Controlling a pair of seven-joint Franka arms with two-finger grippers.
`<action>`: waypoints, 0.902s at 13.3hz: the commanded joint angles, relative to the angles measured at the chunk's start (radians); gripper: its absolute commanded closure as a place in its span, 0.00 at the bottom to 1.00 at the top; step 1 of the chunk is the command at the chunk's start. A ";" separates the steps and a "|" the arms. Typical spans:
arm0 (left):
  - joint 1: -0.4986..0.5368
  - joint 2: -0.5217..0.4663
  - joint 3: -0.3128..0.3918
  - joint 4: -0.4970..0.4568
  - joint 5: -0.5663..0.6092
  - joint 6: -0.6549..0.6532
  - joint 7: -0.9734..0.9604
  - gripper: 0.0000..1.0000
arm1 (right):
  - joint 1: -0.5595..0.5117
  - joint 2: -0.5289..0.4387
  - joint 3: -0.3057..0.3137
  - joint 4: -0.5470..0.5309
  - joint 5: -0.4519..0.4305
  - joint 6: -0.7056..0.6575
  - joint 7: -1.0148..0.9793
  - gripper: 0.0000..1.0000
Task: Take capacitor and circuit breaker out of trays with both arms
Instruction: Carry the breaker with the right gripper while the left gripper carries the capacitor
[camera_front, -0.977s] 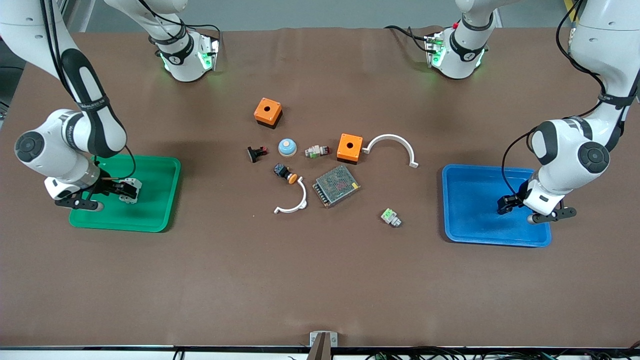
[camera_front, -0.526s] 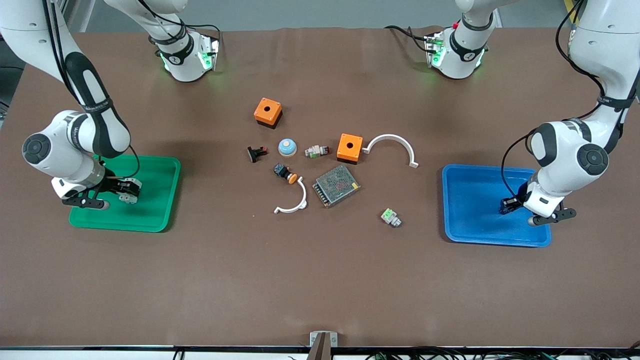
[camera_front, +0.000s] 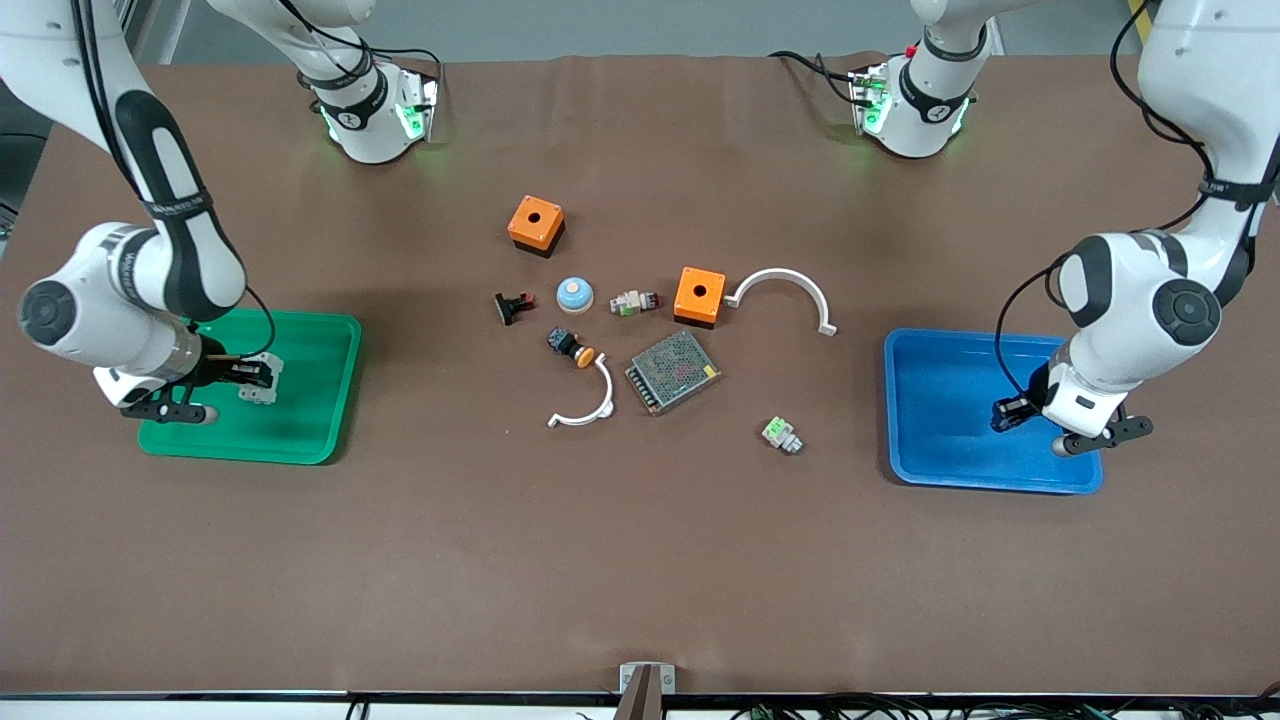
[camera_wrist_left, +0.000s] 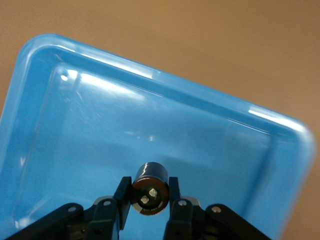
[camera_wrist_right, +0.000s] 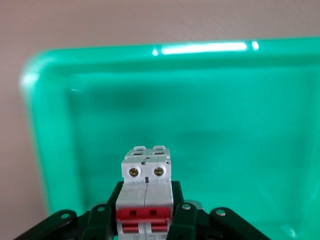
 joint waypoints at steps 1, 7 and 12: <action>-0.004 -0.081 -0.090 -0.041 0.019 -0.085 -0.165 0.99 | 0.101 -0.056 0.007 0.055 0.028 -0.108 0.135 1.00; -0.172 -0.040 -0.228 -0.061 0.042 -0.082 -0.671 0.99 | 0.439 -0.010 0.005 0.091 0.080 0.004 0.516 1.00; -0.292 0.065 -0.230 -0.052 0.174 -0.033 -1.018 0.99 | 0.605 0.140 0.003 0.123 0.077 0.167 0.634 1.00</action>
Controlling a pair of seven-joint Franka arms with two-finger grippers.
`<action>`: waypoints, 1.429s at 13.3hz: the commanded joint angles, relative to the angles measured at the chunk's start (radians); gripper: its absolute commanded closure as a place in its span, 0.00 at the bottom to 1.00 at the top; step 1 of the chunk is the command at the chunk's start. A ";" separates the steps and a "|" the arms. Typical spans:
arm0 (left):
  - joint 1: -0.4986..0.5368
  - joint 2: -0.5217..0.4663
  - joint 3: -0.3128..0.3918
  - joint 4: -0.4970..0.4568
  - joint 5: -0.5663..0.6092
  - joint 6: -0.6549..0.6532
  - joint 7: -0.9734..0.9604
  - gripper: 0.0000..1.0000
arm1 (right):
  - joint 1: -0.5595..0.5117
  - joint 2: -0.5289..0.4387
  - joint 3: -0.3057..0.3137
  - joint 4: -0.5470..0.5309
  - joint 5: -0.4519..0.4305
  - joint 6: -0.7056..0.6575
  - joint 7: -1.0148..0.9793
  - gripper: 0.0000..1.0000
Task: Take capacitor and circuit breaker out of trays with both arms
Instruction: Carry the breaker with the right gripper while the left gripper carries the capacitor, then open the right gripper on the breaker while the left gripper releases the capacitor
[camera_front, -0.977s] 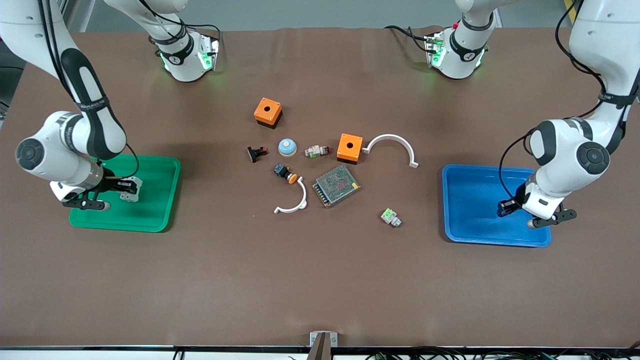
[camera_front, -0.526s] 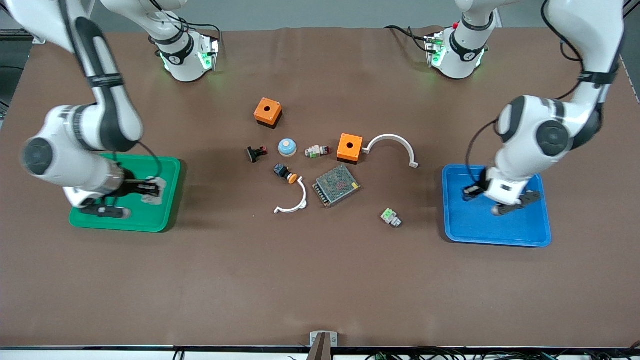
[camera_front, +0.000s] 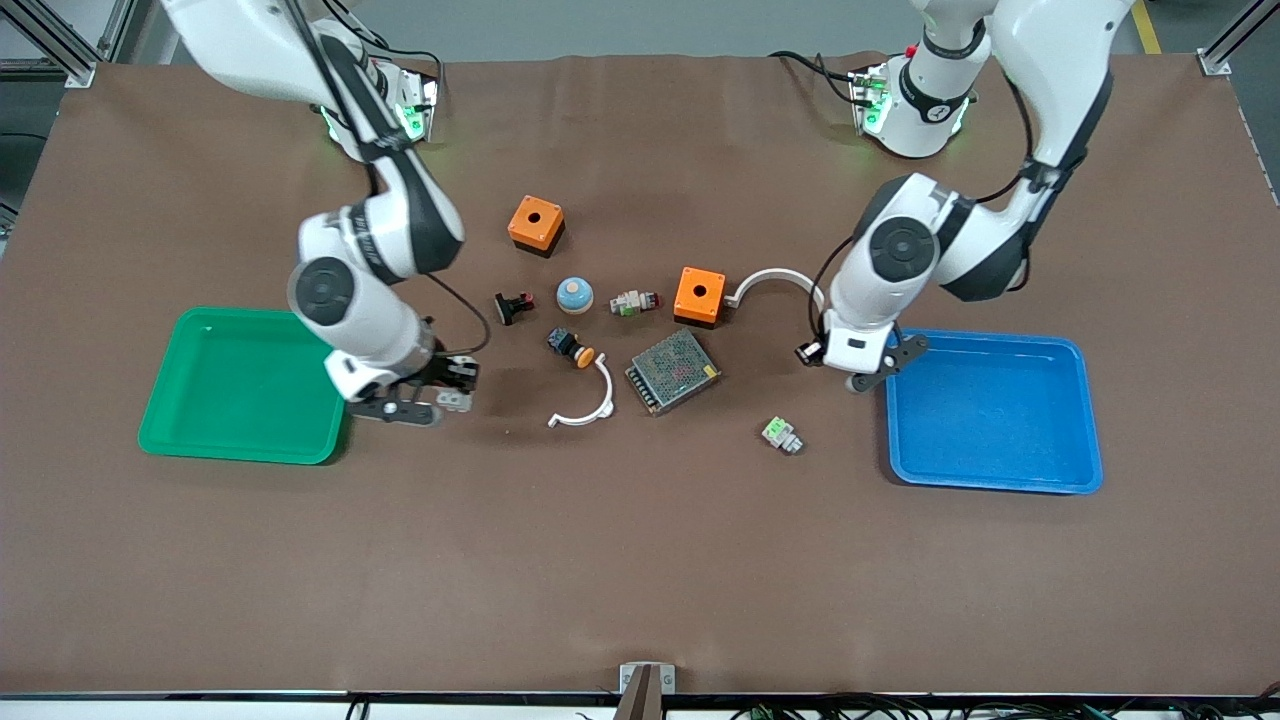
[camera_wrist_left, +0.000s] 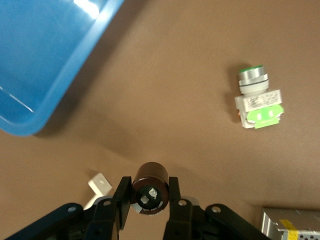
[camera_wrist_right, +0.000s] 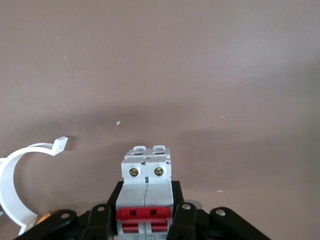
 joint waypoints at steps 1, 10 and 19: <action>-0.034 0.058 0.001 0.014 0.048 0.049 -0.132 0.99 | 0.064 0.080 -0.015 0.058 0.009 0.034 0.085 1.00; -0.064 0.124 0.006 0.043 0.068 0.119 -0.264 0.00 | 0.142 0.162 -0.018 0.121 -0.001 0.028 0.190 0.78; 0.018 0.078 0.018 0.505 0.146 -0.291 0.153 0.00 | -0.071 0.111 -0.024 0.389 -0.022 -0.325 -0.044 0.00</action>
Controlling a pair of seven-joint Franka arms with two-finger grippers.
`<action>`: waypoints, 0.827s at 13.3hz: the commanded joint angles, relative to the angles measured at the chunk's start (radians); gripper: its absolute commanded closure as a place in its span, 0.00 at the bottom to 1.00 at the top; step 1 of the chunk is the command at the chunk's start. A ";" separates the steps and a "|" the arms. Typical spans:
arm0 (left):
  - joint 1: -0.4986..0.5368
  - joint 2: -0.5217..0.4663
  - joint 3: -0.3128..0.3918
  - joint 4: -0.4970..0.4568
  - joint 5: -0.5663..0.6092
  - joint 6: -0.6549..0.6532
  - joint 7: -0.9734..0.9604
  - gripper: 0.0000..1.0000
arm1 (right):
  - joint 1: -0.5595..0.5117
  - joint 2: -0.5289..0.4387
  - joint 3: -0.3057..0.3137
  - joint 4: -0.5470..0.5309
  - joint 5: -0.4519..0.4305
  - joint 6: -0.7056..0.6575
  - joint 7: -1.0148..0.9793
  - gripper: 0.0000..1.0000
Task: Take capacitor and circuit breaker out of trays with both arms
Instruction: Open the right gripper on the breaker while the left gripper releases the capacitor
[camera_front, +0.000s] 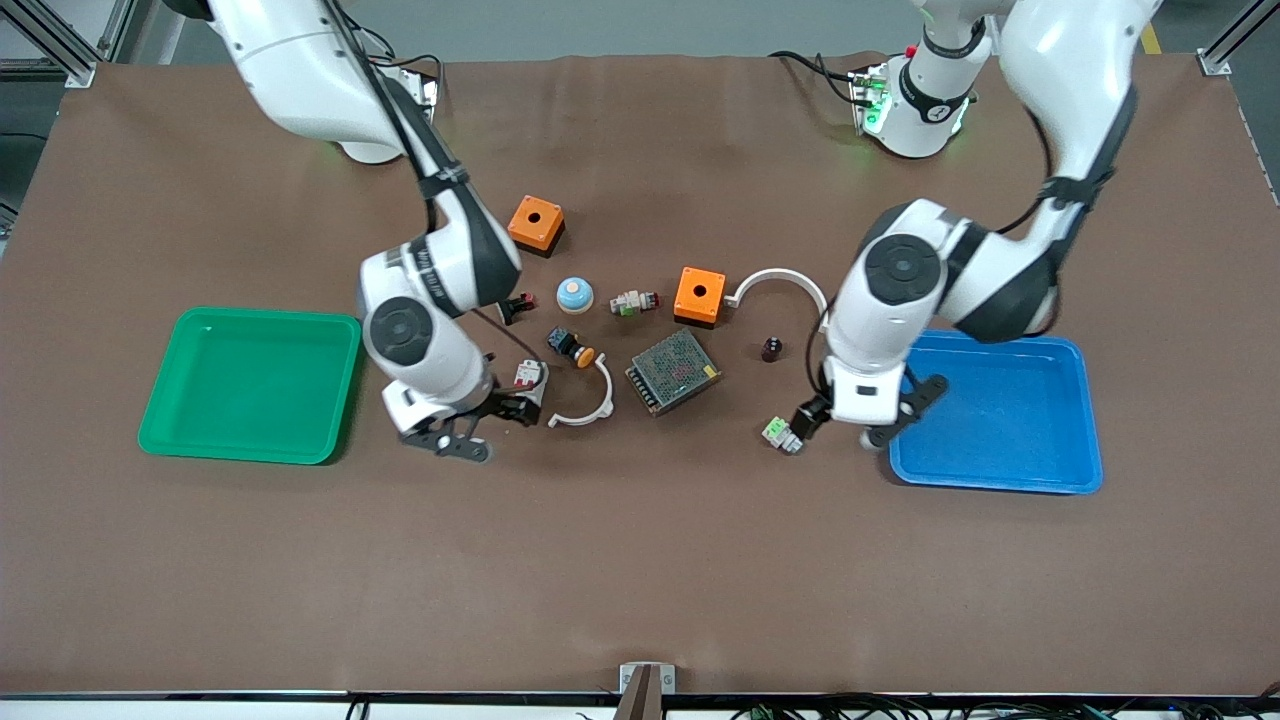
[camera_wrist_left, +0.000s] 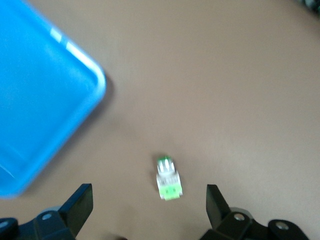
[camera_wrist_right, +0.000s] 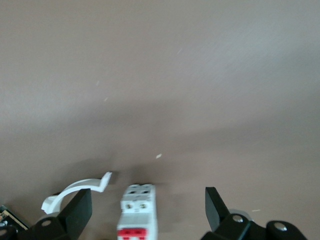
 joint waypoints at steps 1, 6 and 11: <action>0.040 -0.017 0.001 0.093 0.006 -0.128 0.184 0.00 | -0.126 -0.064 0.015 0.029 -0.011 -0.125 -0.196 0.00; 0.147 -0.112 -0.019 0.182 -0.090 -0.296 0.485 0.00 | -0.364 -0.179 0.013 0.028 -0.065 -0.369 -0.494 0.00; 0.129 -0.313 0.149 0.179 -0.284 -0.439 0.785 0.00 | -0.520 -0.222 0.017 0.089 -0.125 -0.500 -0.629 0.00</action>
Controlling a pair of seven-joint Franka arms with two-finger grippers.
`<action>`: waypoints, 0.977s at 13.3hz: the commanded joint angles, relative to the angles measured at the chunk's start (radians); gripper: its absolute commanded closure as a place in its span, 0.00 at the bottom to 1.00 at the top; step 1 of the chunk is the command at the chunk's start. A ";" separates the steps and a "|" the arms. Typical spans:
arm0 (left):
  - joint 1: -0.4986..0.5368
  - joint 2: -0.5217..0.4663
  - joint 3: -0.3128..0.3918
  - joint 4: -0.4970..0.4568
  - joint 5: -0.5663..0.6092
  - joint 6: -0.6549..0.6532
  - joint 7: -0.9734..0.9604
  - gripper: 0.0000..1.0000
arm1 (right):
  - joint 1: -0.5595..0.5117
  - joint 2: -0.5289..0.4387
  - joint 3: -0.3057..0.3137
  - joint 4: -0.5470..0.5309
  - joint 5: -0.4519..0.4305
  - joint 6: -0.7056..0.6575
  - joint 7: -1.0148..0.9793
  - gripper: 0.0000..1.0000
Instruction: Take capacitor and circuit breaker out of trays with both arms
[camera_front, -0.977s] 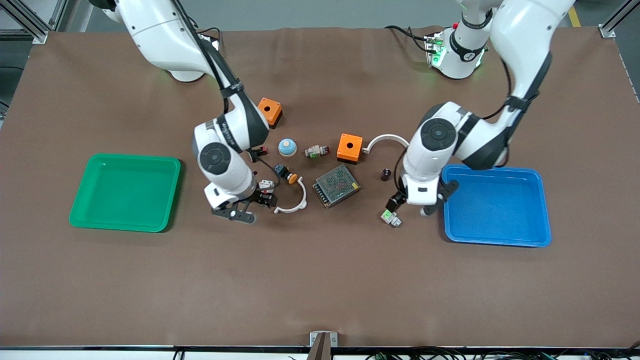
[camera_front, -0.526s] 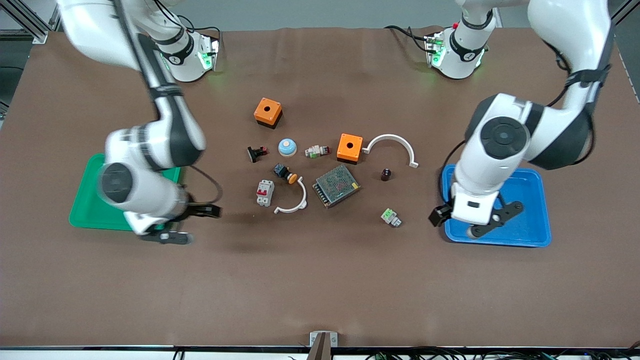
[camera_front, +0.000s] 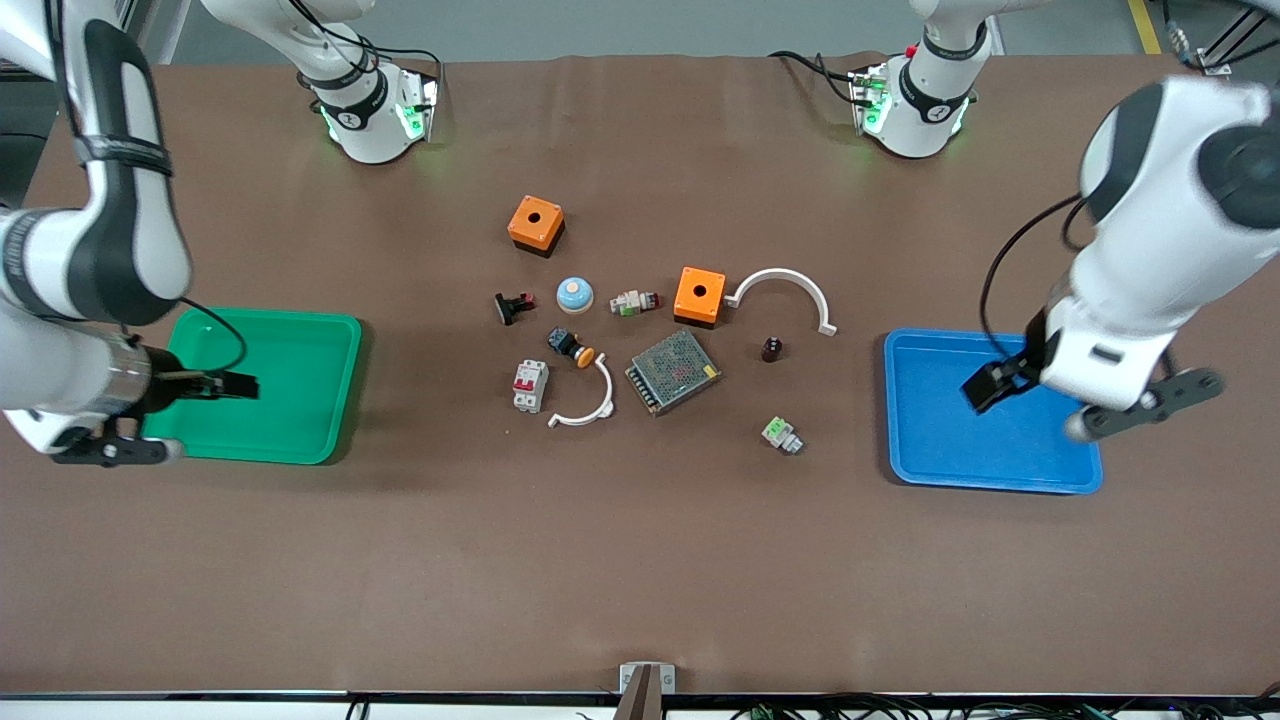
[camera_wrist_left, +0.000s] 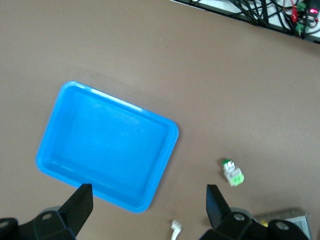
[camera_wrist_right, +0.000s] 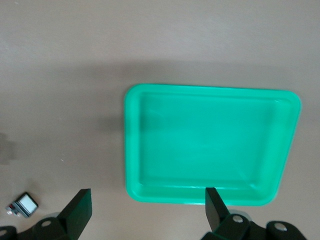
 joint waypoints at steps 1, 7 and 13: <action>-0.042 -0.107 0.142 -0.028 -0.115 -0.045 0.202 0.00 | -0.065 -0.018 0.025 0.044 -0.016 -0.065 -0.029 0.00; -0.128 -0.248 0.352 -0.118 -0.220 -0.180 0.442 0.00 | -0.090 -0.005 0.026 0.165 -0.010 -0.125 -0.027 0.00; -0.145 -0.401 0.344 -0.281 -0.182 -0.178 0.455 0.00 | -0.062 -0.038 0.034 0.153 0.000 -0.159 -0.018 0.00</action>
